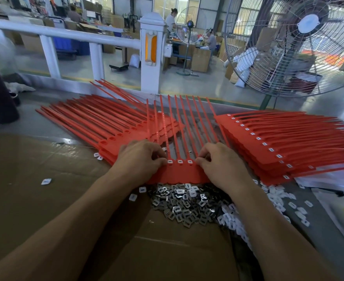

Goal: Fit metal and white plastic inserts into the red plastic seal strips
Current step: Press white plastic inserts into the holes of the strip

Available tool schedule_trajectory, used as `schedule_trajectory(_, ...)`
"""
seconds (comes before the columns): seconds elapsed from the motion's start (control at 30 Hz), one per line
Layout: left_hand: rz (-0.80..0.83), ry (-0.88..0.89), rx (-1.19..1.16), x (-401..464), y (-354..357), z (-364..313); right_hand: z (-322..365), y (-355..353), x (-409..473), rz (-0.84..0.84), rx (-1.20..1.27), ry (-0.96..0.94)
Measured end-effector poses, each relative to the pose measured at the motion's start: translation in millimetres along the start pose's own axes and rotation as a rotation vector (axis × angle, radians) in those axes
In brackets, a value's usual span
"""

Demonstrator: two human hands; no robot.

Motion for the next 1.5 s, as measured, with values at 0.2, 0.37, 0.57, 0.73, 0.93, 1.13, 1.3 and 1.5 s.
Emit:
schedule_trajectory(0.2,0.009,-0.003,-0.015,0,1,1,8,-5,-1,-0.026,-0.046,-0.032)
schedule_trajectory(0.37,0.004,-0.005,-0.009,0,1,0,19,-6,-14,0.007,-0.232,-0.149)
schedule_trajectory(0.57,0.004,-0.007,0.002,-1,2,1,6,-11,-16,0.082,0.013,-0.018)
schedule_trajectory(0.73,-0.01,-0.004,0.001,0,1,1,-1,-14,-21,0.112,0.193,-0.022)
schedule_trajectory(0.93,-0.017,0.002,-0.004,0,-1,0,15,-12,-31,0.364,0.357,-0.148)
schedule_trajectory(1.13,0.002,-0.008,-0.001,-1,0,0,20,-5,-41,0.497,0.319,-0.216)
schedule_trajectory(1.3,0.016,-0.019,-0.01,-1,0,0,20,0,-40,0.478,0.278,-0.247)
schedule_trajectory(1.5,0.015,-0.018,-0.016,-2,0,0,12,-8,-32,0.381,0.452,-0.149)
Point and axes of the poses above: each hand's wrist, its own x-axis towards the middle knuckle, its own y-axis out of the palm, z = x × y, the point moved 8 cm from there along x, towards the middle knuckle, and after that the axes turned 9 degrees about -z, right-handed, at the moved point
